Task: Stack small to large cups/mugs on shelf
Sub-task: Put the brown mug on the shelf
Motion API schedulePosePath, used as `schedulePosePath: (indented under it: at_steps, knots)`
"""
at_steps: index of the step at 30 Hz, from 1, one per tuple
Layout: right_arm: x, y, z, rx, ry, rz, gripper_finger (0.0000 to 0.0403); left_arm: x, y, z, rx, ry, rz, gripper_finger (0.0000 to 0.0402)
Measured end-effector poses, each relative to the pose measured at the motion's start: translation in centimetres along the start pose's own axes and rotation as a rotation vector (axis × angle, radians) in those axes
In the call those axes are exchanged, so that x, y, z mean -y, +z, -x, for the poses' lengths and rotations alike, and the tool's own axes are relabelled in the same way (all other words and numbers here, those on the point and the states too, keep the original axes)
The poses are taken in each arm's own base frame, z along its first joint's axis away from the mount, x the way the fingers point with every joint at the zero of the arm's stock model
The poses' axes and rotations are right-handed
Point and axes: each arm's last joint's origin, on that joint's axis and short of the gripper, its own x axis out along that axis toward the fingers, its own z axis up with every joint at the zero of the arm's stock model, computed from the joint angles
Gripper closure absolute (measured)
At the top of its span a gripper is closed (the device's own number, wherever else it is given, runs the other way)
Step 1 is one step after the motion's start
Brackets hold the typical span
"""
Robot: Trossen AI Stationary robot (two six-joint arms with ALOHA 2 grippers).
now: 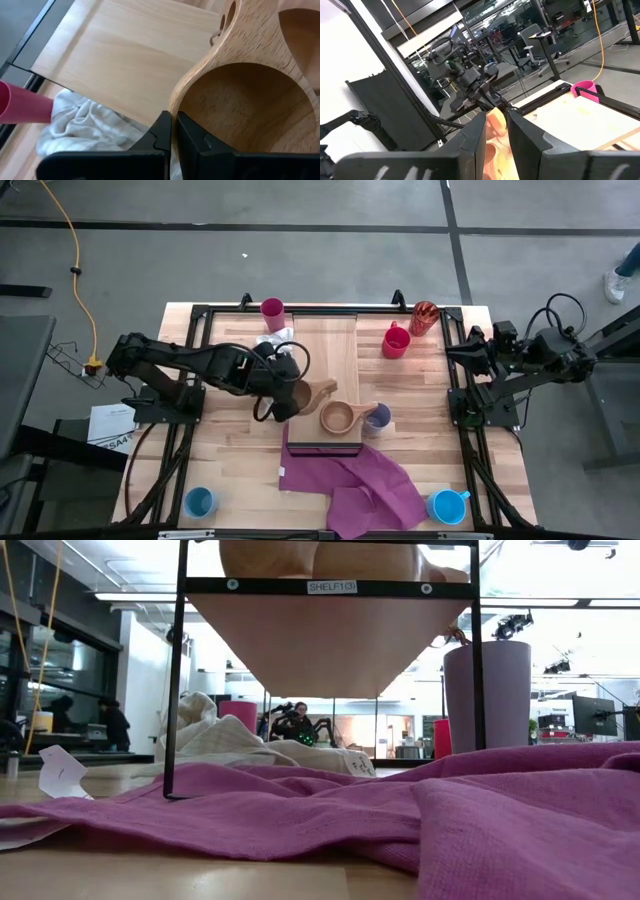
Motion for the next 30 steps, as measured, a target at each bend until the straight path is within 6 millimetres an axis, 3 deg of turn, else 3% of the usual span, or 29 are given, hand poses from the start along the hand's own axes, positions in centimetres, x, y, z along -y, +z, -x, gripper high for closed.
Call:
schedulePosePath:
  at_steps: [30]
  knots:
    - [0.0, -0.1, 0.0, -0.008, -0.005, 0.007, 0.033, 1.2, -0.6, -2.0, -0.156, -0.064, -0.005, 0.0401]
